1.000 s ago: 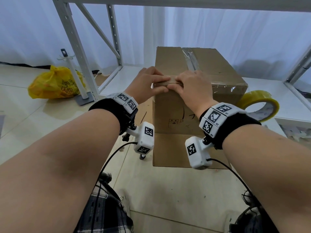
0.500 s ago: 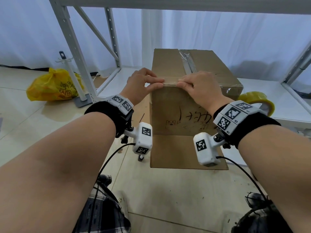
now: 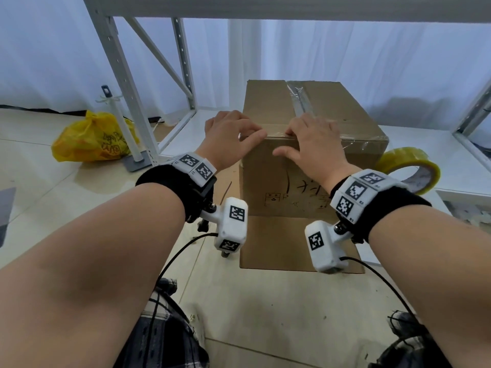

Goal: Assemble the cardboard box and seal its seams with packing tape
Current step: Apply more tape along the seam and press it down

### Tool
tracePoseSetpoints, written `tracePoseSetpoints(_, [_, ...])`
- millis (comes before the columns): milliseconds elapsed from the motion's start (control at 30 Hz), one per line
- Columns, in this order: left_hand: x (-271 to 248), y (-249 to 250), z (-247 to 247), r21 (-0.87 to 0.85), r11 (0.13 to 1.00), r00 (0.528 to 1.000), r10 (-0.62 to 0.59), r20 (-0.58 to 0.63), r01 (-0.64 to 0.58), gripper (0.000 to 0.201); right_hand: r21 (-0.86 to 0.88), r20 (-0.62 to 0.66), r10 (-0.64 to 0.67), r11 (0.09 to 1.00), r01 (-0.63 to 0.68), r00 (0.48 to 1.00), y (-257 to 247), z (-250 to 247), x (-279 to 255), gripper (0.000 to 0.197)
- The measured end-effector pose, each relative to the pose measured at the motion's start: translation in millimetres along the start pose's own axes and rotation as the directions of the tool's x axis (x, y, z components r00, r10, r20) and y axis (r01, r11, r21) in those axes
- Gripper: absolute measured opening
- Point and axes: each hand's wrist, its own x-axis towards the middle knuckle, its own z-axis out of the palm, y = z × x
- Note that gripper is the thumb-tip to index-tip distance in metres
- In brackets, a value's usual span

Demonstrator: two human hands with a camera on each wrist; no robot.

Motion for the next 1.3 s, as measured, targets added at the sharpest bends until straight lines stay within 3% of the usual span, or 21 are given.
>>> tracePoseSetpoints(200, [11.0, 26.5, 8.8, 0.028, 0.998, 0.998, 0.053, 0.014, -0.053, 0.038, 0.051, -0.038, 0.106, 0.993, -0.104, 0.994, 28.2, -12.4, 5.6, 0.047])
tracePoseSetpoints(333, [8.6, 22.3, 13.3, 0.122, 0.991, 0.998, 0.043, 0.046, -0.048, 0.044, -0.004, 0.022, 0.064, 0.998, -0.064, 0.998, 28.5, -5.4, 2.4, 0.048])
tracePoseSetpoints(500, [7.1, 16.8, 15.7, 0.117, 0.992, 0.999, 0.044, 0.028, -0.047, 0.043, -0.120, 0.067, 0.044, 0.992, -0.036, 0.997, 22.2, 3.6, -9.0, 0.055])
tracePoseSetpoints(700, [6.3, 16.4, 15.9, 0.124, 0.991, 0.999, 0.044, 0.017, -0.046, 0.043, 0.075, 0.048, 0.065, 0.995, -0.068, 0.997, 30.9, -13.4, -3.3, 0.039])
tracePoseSetpoints(833, [7.4, 21.1, 14.9, 0.143, 0.989, 0.999, 0.039, 0.019, -0.041, 0.041, 0.055, 0.049, 0.048, 0.997, -0.051, 0.998, 32.2, -10.6, -4.2, 0.037])
tracePoseSetpoints(1000, [11.7, 32.8, 12.5, 0.192, 0.976, 0.990, 0.085, 0.116, -0.106, 0.040, -0.080, 0.095, -0.015, 0.997, 0.022, 0.995, 30.5, -8.8, -10.4, 0.044])
tracePoseSetpoints(1167, [13.4, 64.1, 26.2, 0.211, 0.965, 0.971, 0.109, 0.214, -0.155, 0.043, 0.045, 0.112, -0.018, 0.999, 0.013, 0.994, 38.2, -23.9, -5.9, 0.036])
tracePoseSetpoints(1233, [16.8, 73.6, 33.2, 0.269, 0.950, 0.970, 0.098, 0.224, -0.158, 0.045, 0.054, 0.041, 0.027, 0.998, -0.029, 0.999, 52.2, -30.6, -7.9, 0.034])
tracePoseSetpoints(1300, [21.7, 77.7, 38.8, 0.304, 0.940, 0.971, 0.091, 0.222, -0.157, 0.044, -0.024, -0.035, 0.152, 0.988, -0.153, 0.988, 67.3, -37.6, -11.2, 0.033])
